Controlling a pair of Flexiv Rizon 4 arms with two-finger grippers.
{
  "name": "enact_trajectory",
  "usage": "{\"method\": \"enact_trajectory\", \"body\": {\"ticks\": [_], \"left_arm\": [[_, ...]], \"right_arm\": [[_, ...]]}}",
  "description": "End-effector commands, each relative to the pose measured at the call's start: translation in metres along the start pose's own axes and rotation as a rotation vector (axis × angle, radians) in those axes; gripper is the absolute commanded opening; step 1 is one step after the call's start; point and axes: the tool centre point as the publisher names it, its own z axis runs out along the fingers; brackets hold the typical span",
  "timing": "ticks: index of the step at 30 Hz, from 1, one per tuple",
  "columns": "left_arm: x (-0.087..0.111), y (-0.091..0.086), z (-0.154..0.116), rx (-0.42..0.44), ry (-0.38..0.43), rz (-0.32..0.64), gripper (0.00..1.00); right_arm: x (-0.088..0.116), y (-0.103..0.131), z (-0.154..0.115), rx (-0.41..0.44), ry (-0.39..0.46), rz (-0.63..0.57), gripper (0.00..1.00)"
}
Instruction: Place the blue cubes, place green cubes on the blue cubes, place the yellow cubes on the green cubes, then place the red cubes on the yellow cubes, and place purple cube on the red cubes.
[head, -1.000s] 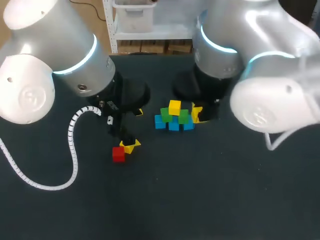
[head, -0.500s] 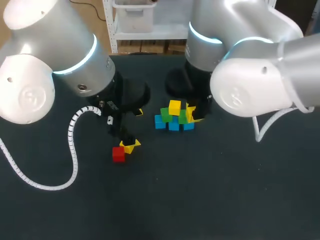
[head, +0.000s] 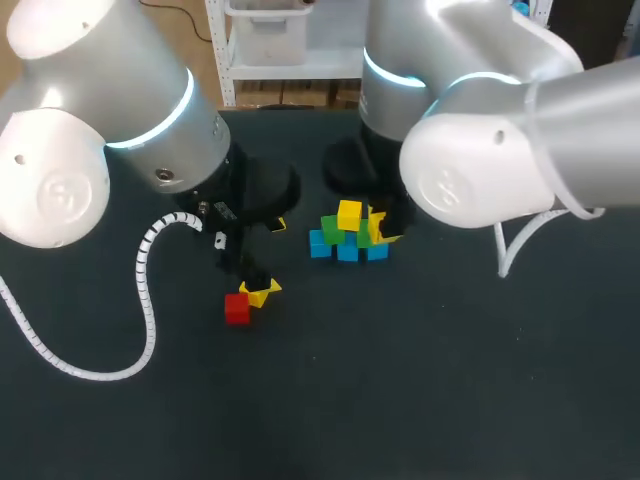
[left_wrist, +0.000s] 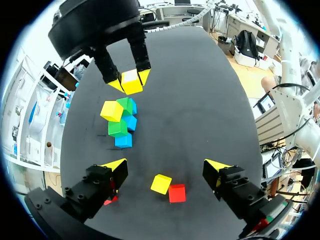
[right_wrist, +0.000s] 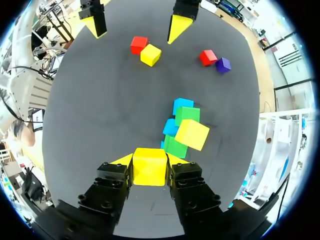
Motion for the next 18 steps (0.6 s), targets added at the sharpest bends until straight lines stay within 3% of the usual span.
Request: {"method": "enact_trajectory", "body": {"ticks": [1, 18], "left_arm": [[0.001, 0.001, 0.001, 0.002, -0.003, 0.002, 1.00], [0.001, 0.001, 0.001, 0.002, -0.003, 0.002, 1.00]], "right_arm": [[0.001, -0.003, 0.002, -0.003, 0.001, 0.004, 0.00], [-0.002, -0.016, 0.008, -0.002, 0.004, 0.007, 0.00]]}}
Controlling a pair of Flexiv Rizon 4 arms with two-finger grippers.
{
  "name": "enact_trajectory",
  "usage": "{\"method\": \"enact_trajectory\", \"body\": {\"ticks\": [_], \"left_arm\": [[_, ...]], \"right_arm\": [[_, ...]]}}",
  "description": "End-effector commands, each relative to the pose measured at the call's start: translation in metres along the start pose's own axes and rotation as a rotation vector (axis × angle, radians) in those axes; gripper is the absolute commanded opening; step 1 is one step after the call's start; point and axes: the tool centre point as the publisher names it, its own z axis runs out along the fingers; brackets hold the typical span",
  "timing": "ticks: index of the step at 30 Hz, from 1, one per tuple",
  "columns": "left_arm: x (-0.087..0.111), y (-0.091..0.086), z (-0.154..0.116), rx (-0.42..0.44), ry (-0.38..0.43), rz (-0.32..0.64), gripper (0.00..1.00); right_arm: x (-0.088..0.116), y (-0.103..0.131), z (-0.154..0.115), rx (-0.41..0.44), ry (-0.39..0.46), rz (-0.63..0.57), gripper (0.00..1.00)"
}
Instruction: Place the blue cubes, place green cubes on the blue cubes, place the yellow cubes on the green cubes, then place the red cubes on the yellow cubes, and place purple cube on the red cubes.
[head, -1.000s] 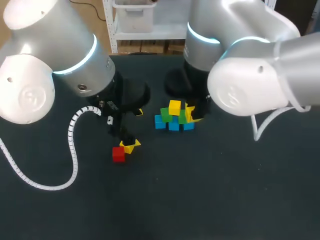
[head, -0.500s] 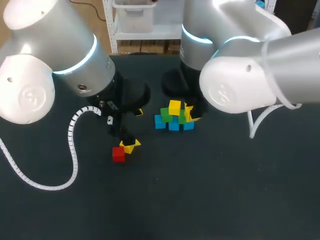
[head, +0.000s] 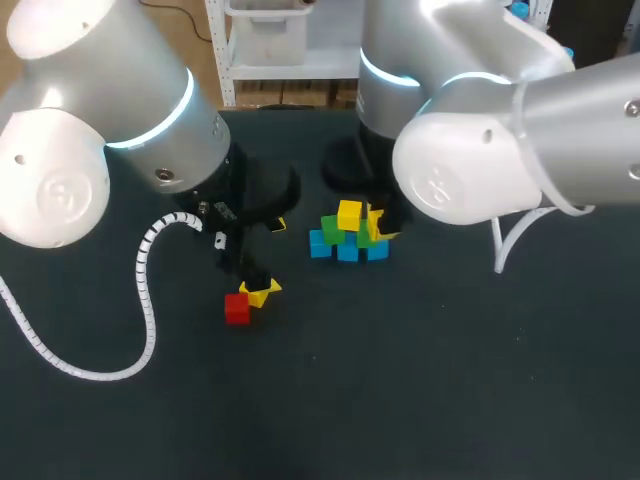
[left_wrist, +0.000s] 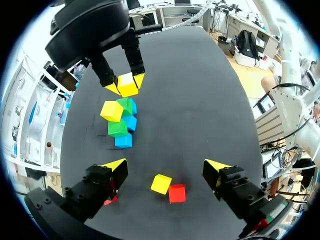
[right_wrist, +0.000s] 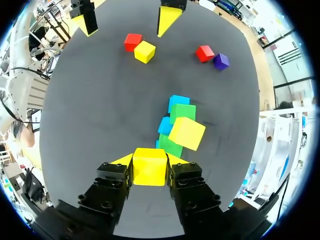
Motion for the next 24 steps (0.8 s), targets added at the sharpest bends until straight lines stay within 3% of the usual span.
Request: {"method": "enact_trajectory", "body": {"ticks": [1, 24], "left_arm": [[0.001, 0.001, 0.001, 0.002, -0.003, 0.002, 1.00], [0.001, 0.001, 0.001, 0.002, -0.003, 0.002, 1.00]], "right_arm": [[-0.003, -0.006, 0.003, -0.007, -0.001, 0.000, 0.00], [-0.002, -0.021, 0.012, -0.017, -0.015, 0.017, 0.00]]}}
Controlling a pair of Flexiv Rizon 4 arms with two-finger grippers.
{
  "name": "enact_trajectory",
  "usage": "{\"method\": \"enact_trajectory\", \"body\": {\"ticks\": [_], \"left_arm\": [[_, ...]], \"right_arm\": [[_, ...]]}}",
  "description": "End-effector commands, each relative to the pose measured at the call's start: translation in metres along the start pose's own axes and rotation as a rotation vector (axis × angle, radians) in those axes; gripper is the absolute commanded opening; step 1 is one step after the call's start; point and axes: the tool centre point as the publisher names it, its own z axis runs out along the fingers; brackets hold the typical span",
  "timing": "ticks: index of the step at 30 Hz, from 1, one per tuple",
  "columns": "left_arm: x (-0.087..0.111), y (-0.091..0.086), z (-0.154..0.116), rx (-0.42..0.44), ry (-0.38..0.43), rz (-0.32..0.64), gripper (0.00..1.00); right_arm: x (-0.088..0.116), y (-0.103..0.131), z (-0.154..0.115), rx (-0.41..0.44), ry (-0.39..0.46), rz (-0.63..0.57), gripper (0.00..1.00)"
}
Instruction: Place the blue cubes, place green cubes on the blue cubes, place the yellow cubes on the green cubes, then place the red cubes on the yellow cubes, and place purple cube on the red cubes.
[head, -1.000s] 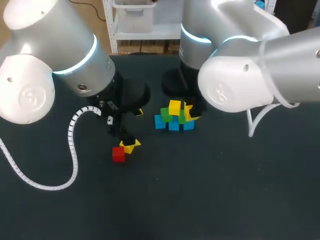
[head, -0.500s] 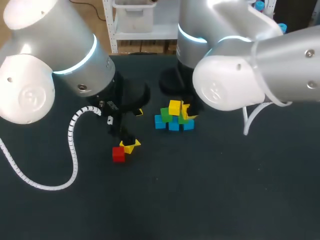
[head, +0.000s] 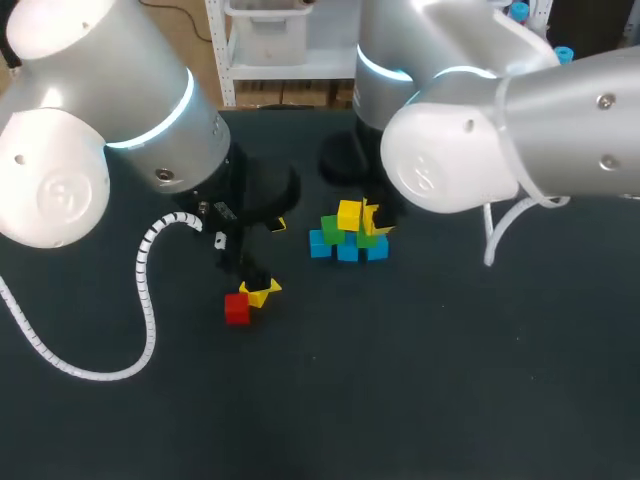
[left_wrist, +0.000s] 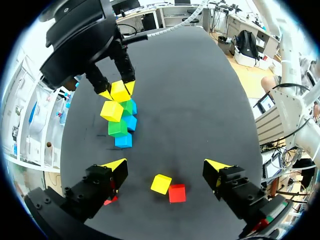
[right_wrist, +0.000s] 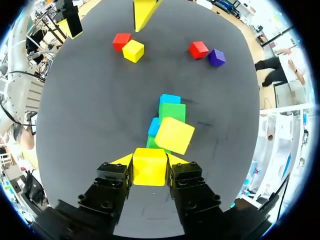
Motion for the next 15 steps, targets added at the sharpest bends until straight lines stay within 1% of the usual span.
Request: {"method": "enact_trajectory", "body": {"ticks": [1, 15], "left_arm": [[0.0008, 0.0009, 0.0005, 0.002, -0.003, 0.002, 1.00], [0.0008, 0.0009, 0.0005, 0.002, -0.003, 0.002, 1.00]], "right_arm": [[-0.0020, -0.0043, 0.0017, -0.008, -0.004, -0.001, 0.00], [-0.0026, -0.0089, 0.0019, -0.005, -0.003, -0.005, 0.00]]}}
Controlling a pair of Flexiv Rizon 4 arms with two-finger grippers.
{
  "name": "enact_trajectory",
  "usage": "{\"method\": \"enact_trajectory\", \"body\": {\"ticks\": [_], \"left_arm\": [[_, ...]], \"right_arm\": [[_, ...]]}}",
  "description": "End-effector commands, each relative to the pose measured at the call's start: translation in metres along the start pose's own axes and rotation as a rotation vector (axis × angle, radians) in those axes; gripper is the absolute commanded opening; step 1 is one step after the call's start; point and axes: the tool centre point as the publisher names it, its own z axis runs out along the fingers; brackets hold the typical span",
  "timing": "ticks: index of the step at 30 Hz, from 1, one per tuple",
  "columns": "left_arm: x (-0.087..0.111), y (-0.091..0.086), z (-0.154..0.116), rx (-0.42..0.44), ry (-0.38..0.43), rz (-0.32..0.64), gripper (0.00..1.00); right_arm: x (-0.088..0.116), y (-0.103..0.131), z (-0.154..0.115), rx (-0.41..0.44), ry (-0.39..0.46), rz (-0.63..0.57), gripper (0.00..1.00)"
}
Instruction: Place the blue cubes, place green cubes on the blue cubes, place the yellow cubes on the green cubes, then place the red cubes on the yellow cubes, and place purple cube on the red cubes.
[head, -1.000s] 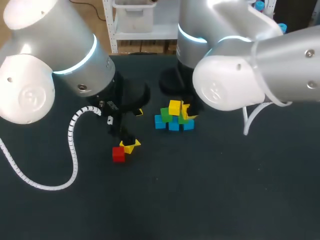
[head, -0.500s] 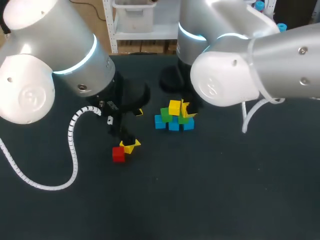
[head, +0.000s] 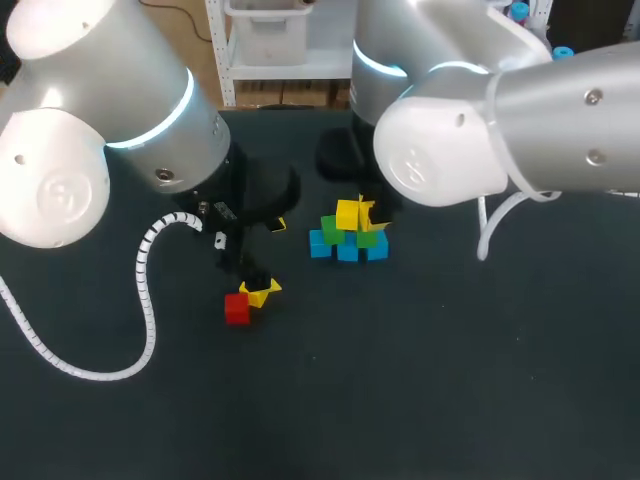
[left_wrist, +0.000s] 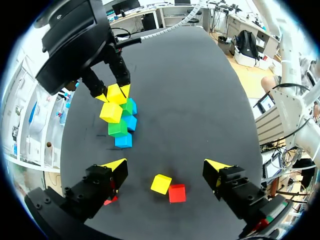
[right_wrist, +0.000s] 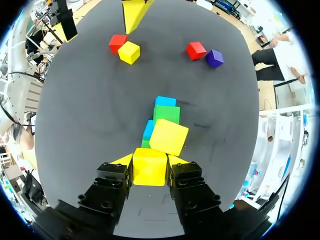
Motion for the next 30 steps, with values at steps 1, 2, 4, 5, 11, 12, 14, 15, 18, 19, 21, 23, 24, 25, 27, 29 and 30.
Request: {"method": "enact_trajectory", "body": {"ticks": [1, 2, 4, 5, 11, 12, 14, 15, 18, 19, 21, 23, 24, 25, 27, 29, 30], "left_arm": [[0.0008, 0.0009, 0.0005, 0.002, -0.003, 0.002, 1.00], [0.0008, 0.0009, 0.0005, 0.002, -0.003, 0.002, 1.00], [0.0008, 0.0009, 0.0005, 0.002, -0.003, 0.002, 1.00], [0.0008, 0.0009, 0.0005, 0.002, -0.003, 0.002, 1.00], [0.0008, 0.0009, 0.0005, 0.002, -0.003, 0.002, 1.00], [0.0008, 0.0009, 0.0005, 0.002, -0.003, 0.002, 1.00], [0.0008, 0.0009, 0.0005, 0.002, -0.003, 0.002, 1.00], [0.0008, 0.0009, 0.0005, 0.002, -0.003, 0.002, 1.00], [0.0008, 0.0009, 0.0005, 0.002, -0.003, 0.002, 1.00], [0.0008, 0.0009, 0.0005, 0.002, -0.003, 0.002, 1.00], [0.0008, 0.0009, 0.0005, 0.002, -0.003, 0.002, 1.00], [0.0008, 0.0009, 0.0005, 0.002, -0.003, 0.002, 1.00], [0.0008, 0.0009, 0.0005, 0.002, -0.003, 0.002, 1.00], [0.0008, 0.0009, 0.0005, 0.002, -0.003, 0.002, 1.00], [0.0008, 0.0009, 0.0005, 0.002, -0.003, 0.002, 1.00], [0.0008, 0.0009, 0.0005, 0.002, -0.003, 0.002, 1.00], [0.0008, 0.0009, 0.0005, 0.002, -0.003, 0.002, 1.00]], "right_arm": [[0.0004, -0.0006, 0.0015, -0.006, 0.001, 0.000, 0.00], [0.0005, -0.0003, 0.0018, -0.007, 0.001, 0.000, 0.00], [0.0004, 0.0004, 0.0023, -0.008, 0.001, 0.001, 0.00], [0.0003, 0.0008, 0.0026, -0.008, 0.001, 0.002, 0.00], [-0.0013, 0.0016, 0.0043, -0.010, -0.003, -0.001, 0.00], [-0.0015, 0.0016, 0.0043, -0.009, -0.003, -0.001, 0.00], [-0.0016, 0.0015, 0.0042, -0.009, -0.003, -0.001, 0.00], [-0.0015, 0.0014, 0.0042, -0.009, -0.003, 0.000, 0.00], [-0.0015, 0.0012, 0.0055, -0.011, -0.002, 0.000, 0.00], [-0.0015, 0.0013, 0.0061, -0.012, -0.002, 0.000, 0.00], [-0.0016, 0.0014, 0.0068, -0.013, -0.002, 0.000, 0.00], [-0.0015, 0.0012, 0.0074, -0.014, -0.001, 0.001, 0.00], [-0.0014, 0.0011, 0.0075, -0.014, -0.001, 0.002, 0.00], [-0.0013, 0.0011, 0.0076, -0.014, -0.001, 0.003, 0.00], [-0.0012, 0.0010, 0.0078, -0.014, 0.000, 0.004, 0.00], [-0.0009, 0.0008, 0.0083, -0.014, 0.000, 0.005, 0.00], [-0.0007, 0.0004, 0.0084, -0.013, 0.000, 0.006, 0.00]]}}
